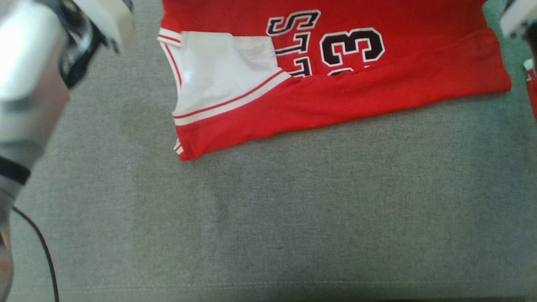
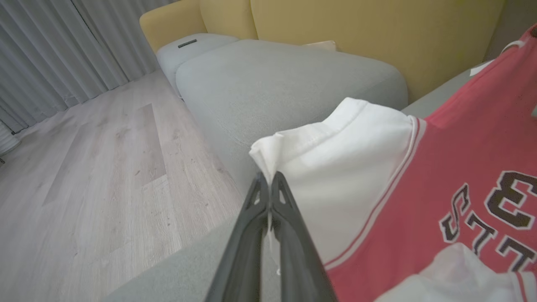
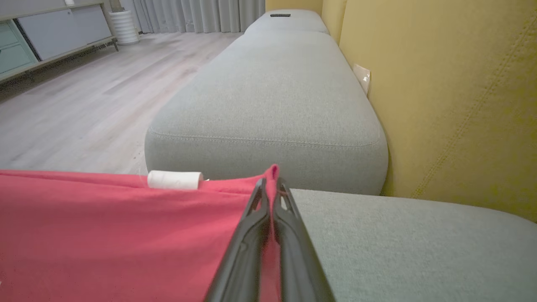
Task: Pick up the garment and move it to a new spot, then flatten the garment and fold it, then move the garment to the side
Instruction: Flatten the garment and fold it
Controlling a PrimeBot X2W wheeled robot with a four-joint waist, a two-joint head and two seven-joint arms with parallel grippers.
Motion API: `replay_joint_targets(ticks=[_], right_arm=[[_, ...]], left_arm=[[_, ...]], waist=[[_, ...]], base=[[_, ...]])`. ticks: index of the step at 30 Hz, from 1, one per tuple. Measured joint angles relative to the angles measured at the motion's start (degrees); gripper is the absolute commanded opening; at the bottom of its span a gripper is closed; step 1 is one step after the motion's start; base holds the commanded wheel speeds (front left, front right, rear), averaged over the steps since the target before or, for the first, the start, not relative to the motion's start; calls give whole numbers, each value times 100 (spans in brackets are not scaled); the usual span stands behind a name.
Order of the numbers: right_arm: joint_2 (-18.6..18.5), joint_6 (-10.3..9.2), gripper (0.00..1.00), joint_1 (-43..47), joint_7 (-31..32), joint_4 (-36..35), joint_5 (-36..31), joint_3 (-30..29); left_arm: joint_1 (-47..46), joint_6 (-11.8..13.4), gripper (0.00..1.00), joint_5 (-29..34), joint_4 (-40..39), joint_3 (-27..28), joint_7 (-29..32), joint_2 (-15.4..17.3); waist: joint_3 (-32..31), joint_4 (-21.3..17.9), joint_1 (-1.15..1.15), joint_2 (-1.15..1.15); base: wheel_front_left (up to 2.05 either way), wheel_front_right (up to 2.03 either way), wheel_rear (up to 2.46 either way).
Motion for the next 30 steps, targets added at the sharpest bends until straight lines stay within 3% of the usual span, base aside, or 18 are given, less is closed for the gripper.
replay_joint_targets(ticks=[5,14,20,30], right_arm=[[-297,0,0,509,240,-123,432,353],[-1122,0,0,1232,1081,-715,1092,1212],[-1434,0,0,1437,1686,-1132,1475,1615],[-1673,0,0,1526,2338,-1468,1869,1945]], left_arm=[[592,-8,0,110,-382,-90,-1,83],[1457,-51,0,-274,-1681,-1255,442,660],[1636,-51,0,-511,-2274,-1539,867,992],[1743,-51,0,-891,-2680,-1674,1508,1183]], waist=[[-171,124,0,0],[-485,314,-1,0],[-549,303,-1,0],[-590,194,0,0]], base=[[0,0,0],[0,0,0],[0,0,0],[0,0,0]])
